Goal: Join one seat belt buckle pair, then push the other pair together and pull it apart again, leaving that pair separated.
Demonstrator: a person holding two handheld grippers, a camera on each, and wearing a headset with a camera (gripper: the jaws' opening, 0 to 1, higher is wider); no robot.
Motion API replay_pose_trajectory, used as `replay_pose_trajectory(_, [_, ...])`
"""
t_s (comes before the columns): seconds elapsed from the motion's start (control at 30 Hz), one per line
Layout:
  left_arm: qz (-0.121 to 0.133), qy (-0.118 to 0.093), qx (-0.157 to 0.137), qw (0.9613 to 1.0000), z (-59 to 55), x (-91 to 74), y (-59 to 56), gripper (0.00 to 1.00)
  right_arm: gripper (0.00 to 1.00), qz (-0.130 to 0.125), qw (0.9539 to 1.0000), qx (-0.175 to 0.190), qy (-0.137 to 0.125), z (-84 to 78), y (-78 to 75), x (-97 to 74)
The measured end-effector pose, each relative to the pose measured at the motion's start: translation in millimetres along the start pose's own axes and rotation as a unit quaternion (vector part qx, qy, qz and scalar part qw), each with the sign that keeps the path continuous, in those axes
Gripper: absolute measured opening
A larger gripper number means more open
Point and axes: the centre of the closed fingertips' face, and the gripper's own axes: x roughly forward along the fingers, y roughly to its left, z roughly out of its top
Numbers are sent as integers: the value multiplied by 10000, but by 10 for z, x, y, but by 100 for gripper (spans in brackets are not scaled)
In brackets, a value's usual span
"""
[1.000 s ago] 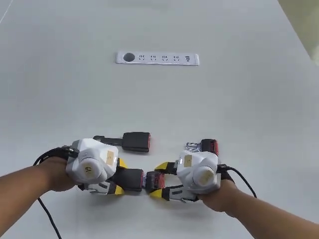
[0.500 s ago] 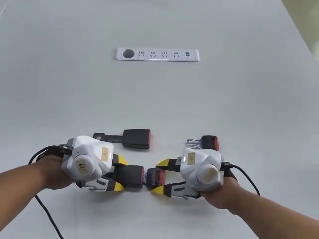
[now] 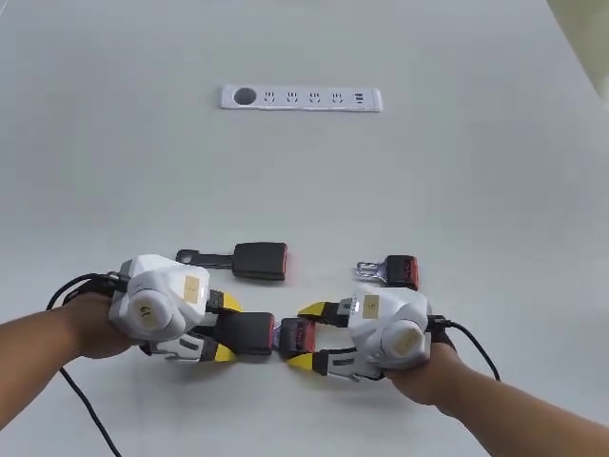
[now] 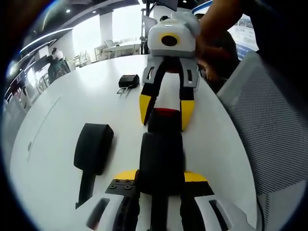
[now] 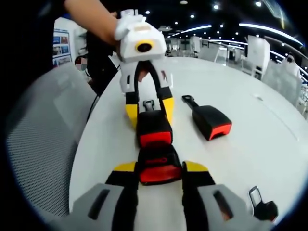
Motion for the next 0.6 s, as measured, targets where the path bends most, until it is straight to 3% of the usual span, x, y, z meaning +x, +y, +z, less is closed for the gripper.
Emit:
replay_pose_trajectory(0.37, [-6, -3, 30, 10000, -1, -6, -4, 32, 34, -30, 9996, 245, -122, -3, -6, -4])
replay_pose_trajectory(0.6, [0, -29, -59, 10000, 1, -6, -8, 32, 34, -23, 10000, 2, -58, -4, 0, 2])
